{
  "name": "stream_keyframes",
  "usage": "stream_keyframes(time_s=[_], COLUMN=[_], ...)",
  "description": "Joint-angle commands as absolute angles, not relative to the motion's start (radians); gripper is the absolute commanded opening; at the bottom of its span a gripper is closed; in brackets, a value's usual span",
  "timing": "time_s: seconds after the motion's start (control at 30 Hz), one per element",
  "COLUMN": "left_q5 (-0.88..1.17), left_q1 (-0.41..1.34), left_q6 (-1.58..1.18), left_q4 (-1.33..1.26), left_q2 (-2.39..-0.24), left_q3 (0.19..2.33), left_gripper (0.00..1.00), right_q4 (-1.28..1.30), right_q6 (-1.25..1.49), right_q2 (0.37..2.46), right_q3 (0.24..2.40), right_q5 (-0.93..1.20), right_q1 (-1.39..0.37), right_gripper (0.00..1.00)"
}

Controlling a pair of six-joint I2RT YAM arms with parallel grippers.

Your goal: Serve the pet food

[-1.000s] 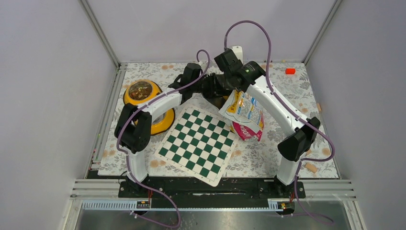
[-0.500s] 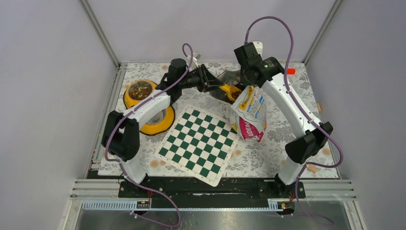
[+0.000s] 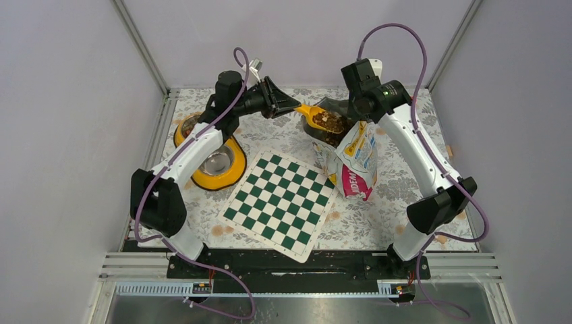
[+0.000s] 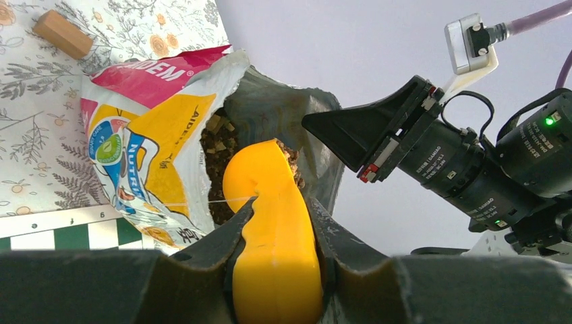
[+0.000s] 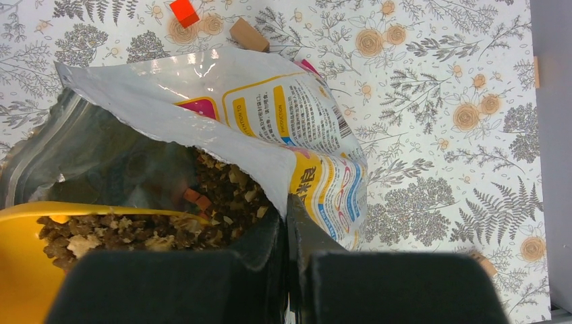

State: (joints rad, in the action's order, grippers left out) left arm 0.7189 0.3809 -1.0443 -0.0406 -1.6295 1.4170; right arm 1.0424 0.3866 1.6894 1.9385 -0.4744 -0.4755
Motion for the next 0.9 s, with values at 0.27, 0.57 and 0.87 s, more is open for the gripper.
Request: stream_keyframes(time_s=[0.27,0.57,0.87], left_q5=[0.696,0.629,0.559], left_q1=[0.391,0.442,0.443], left_q6=[-0.713,-0.456,-0.513], left_q4=[-0.110,-0.008,0.046], left_q2=[-1.535,-1.540,-1.550], left_q3=[1.451,1.496,1.506], left_gripper=[0.00,0.00,0.00], right_q4=[0.885,0.857,0.846], right_q6=[0.415,0.436,0.471], right_q2=[1.583,1.561,1.552], right_q3=[1.894,1.846,1.815], right_q5=[-0.421,-0.364,-0.352], right_q1=[-0.446,-0.417,-0.396], right_gripper=[0.00,0.00,0.00])
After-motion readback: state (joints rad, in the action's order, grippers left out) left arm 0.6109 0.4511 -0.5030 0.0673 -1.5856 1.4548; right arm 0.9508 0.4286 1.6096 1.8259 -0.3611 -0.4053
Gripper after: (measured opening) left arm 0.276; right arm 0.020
